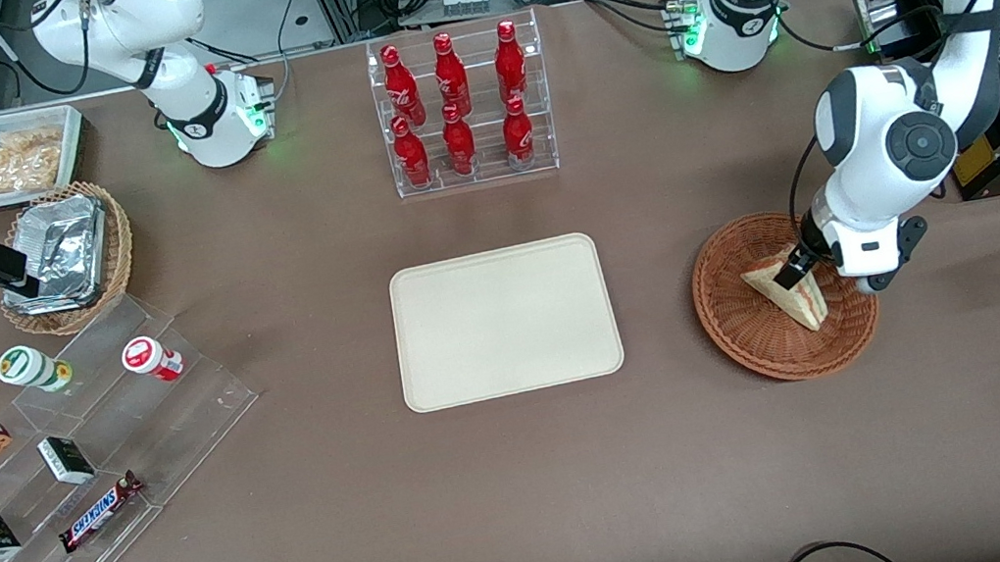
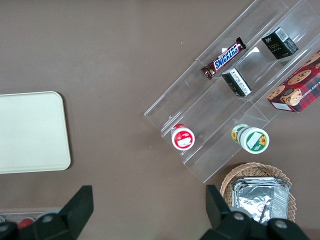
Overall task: Place sandwich from basket to tray
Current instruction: 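Lower the open left gripper and close it on the sandwich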
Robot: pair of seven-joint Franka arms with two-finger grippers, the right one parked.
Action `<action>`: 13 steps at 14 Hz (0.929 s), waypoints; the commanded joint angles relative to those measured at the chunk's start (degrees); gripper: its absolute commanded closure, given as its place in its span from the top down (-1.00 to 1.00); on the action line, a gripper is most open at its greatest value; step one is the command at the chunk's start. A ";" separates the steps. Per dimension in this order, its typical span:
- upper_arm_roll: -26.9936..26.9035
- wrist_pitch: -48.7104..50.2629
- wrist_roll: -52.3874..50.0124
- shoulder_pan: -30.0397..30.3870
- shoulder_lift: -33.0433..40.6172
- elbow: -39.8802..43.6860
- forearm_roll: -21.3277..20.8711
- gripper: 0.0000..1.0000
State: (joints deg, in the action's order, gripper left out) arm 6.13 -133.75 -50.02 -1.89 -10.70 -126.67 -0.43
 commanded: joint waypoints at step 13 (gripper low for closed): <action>-0.16 -3.80 -8.08 -0.39 -4.68 1.07 -0.10 -0.69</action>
State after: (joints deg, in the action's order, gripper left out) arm 6.00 -137.62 -56.25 -1.94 -15.66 -126.33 -0.39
